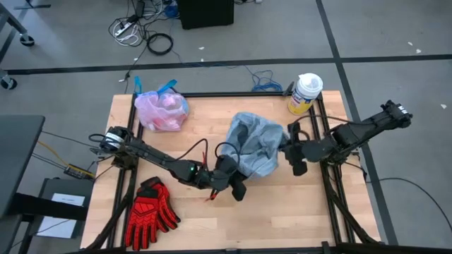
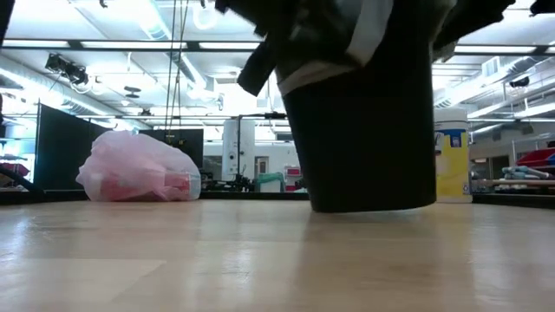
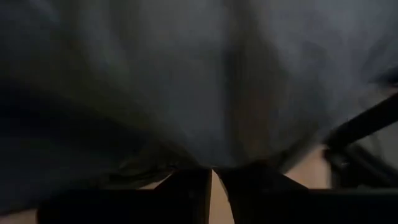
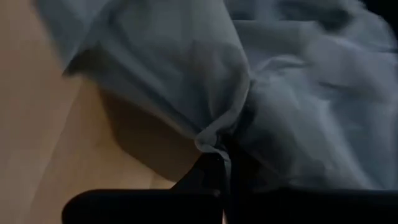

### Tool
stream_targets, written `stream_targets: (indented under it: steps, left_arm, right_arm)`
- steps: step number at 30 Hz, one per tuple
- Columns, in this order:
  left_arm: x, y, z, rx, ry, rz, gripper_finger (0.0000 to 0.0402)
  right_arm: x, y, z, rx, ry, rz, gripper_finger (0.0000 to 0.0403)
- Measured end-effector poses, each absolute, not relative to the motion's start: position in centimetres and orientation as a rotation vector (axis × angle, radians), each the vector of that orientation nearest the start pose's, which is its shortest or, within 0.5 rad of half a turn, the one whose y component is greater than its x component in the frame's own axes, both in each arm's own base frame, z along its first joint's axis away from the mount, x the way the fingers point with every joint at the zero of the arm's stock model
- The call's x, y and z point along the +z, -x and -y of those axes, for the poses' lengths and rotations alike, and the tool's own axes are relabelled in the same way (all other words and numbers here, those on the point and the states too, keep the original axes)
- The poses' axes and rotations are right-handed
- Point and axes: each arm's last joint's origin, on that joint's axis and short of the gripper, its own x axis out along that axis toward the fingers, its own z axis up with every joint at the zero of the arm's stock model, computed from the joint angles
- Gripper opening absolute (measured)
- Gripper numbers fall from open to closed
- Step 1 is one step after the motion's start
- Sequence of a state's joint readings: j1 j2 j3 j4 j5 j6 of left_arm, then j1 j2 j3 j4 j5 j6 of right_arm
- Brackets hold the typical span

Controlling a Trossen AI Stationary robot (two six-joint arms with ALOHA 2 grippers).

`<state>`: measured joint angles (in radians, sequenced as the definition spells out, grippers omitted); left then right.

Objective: Place trash/remove bag and relplace
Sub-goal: Put the gray trash bag into the trash bin

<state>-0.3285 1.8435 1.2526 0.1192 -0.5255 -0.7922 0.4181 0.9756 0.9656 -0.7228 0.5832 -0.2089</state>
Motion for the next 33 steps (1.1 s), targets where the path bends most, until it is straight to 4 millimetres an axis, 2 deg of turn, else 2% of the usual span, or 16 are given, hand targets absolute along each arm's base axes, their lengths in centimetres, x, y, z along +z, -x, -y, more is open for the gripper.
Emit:
stream_targets:
  steps: [7,16,21,26,33]
  left_arm:
    - [24.0,-39.6,12.7,0.280,0.613,-0.224,0.0044]
    - [23.9,-39.3,13.2,0.274,0.602,-0.246,0.0044]
    - [24.2,-39.4,13.3,0.261,0.619,-0.215,0.0044]
    - [23.7,-39.3,13.3,0.276,0.593,-0.261,0.0044]
    - [23.7,-39.2,13.2,0.301,0.581,-0.253,0.0044]
  right_arm:
    - [33.2,-15.9,-5.1,-0.161,0.494,-0.586,0.0000]
    - [32.0,-14.9,-5.2,-0.069,0.444,-0.727,0.0000]
    - [31.7,-14.2,-5.8,-0.112,0.457,-0.734,0.0000]
    - [29.4,-13.9,-5.8,-0.266,0.356,-0.759,0.0000]
    - [27.7,-14.0,-7.2,-0.364,0.274,-0.606,0.0000]
